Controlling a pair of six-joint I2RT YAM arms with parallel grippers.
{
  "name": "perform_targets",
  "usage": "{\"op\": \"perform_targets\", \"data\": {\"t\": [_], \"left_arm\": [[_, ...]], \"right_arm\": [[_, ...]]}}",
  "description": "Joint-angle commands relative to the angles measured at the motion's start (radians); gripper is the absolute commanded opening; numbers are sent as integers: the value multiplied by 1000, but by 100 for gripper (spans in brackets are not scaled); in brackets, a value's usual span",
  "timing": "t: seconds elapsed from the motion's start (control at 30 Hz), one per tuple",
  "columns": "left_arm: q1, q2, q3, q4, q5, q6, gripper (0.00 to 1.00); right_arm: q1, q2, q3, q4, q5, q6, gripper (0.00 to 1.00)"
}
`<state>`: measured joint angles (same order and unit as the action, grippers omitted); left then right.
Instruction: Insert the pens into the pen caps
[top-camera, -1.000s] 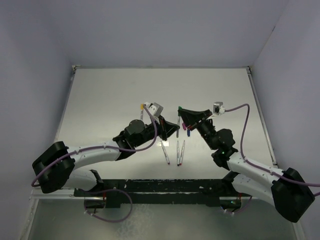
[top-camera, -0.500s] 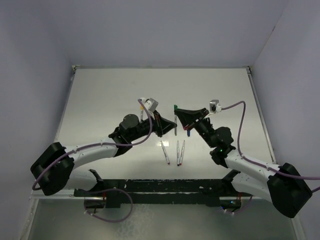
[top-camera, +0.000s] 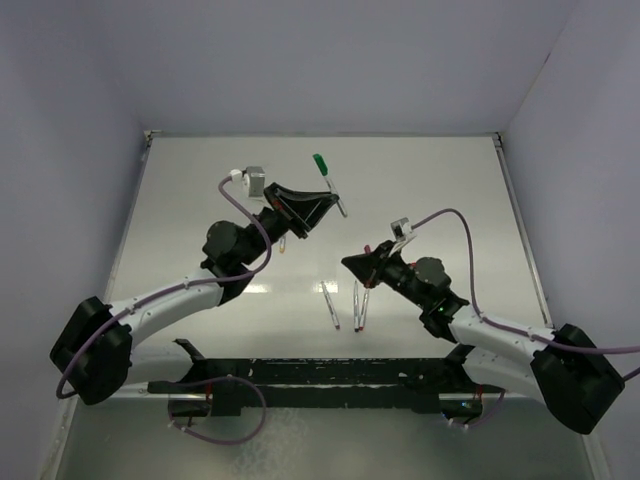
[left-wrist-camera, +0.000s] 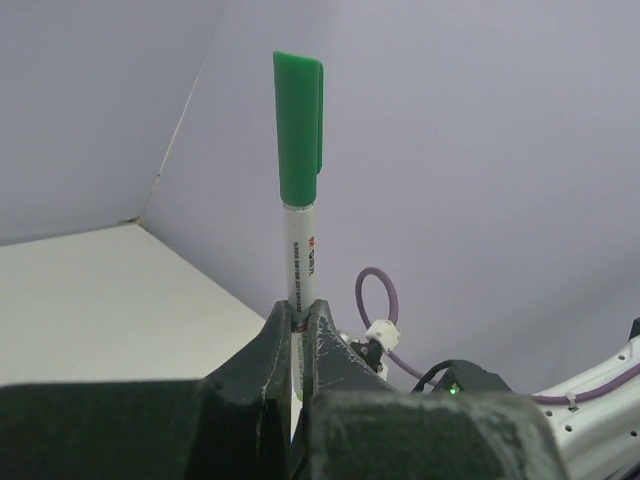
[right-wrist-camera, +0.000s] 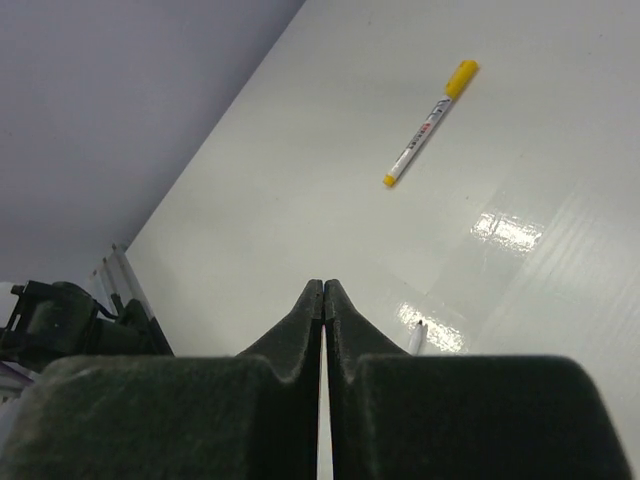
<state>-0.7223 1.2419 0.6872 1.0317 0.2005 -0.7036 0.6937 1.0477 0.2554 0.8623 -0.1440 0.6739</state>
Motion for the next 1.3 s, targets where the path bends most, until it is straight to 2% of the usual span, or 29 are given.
{"op": "perform_targets", "data": {"t": [0.0,0.1,0.23,0.37,0.47,0.67,1.27], "left_arm": [[-1,-60,0,-67,-26,48,0],[0,-97,18,-241,-67,109,0],[2,-100,104,-565,-156,213,0],[21,-3,226,-879,-264,287,0],[51,85,274,-1005,-289,303,0],[91,247,323,-1098,-298,294,0],[145,496,393,-1132,-359,186,0]], "right_arm": [[1,-49,81,-55,40,-42,7],[1,-97,89,-129,80,-62,36],[1,-201,93,-304,192,-66,65],[1,-332,127,-523,343,-54,78],[2,-398,170,-668,432,-52,83],[1,-450,228,-822,515,-63,85],[2,-420,207,-792,497,-49,85]]}}
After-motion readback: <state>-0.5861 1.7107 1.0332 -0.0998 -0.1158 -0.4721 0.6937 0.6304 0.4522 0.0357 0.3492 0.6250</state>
